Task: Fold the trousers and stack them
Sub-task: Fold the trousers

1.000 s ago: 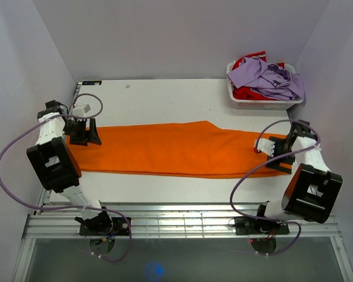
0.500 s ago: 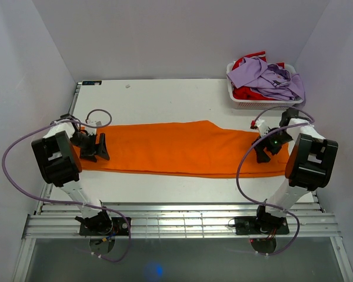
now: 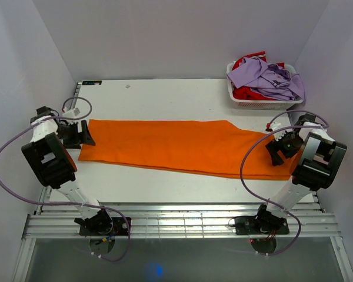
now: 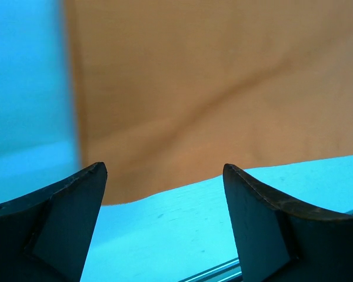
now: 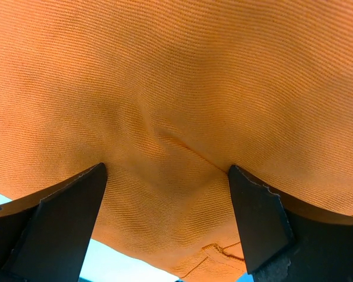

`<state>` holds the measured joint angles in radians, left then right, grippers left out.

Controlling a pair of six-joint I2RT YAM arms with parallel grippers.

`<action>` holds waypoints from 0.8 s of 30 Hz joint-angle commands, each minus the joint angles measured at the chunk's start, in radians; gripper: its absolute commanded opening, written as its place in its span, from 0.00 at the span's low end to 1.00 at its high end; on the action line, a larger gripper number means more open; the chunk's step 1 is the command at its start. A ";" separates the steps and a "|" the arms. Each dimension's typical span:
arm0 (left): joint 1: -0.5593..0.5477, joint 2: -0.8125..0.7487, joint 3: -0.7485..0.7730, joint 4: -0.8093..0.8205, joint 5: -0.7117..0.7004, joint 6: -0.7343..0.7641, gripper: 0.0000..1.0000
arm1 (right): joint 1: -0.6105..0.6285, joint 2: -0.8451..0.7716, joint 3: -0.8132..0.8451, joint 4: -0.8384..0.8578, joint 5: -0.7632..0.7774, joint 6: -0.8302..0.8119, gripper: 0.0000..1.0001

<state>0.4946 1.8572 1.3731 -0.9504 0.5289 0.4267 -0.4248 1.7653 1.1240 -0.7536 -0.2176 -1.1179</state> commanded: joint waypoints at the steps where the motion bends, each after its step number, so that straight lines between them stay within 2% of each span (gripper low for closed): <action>1: 0.064 -0.009 0.081 -0.021 -0.012 0.056 0.91 | 0.006 0.036 0.025 -0.061 0.029 0.000 0.89; 5: 0.090 0.083 0.173 0.001 -0.038 0.029 0.91 | 0.011 0.046 0.048 -0.073 0.027 0.009 0.90; 8: 0.090 0.141 0.185 0.048 -0.075 -0.005 0.91 | 0.011 0.039 0.046 -0.075 0.035 0.006 0.90; 13: 0.075 0.240 0.213 0.058 -0.030 -0.022 0.89 | 0.011 0.034 0.048 -0.085 0.037 0.003 0.90; 18: 0.041 0.270 0.149 0.120 -0.012 -0.060 0.86 | 0.009 0.040 0.049 -0.090 0.034 0.000 0.90; 24: -0.011 0.234 -0.003 0.200 0.005 -0.095 0.75 | 0.012 0.040 0.065 -0.108 0.029 -0.010 0.90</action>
<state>0.5213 2.0506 1.4738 -0.7620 0.5323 0.3599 -0.4145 1.7870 1.1580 -0.7948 -0.1848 -1.1156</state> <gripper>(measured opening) 0.770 0.901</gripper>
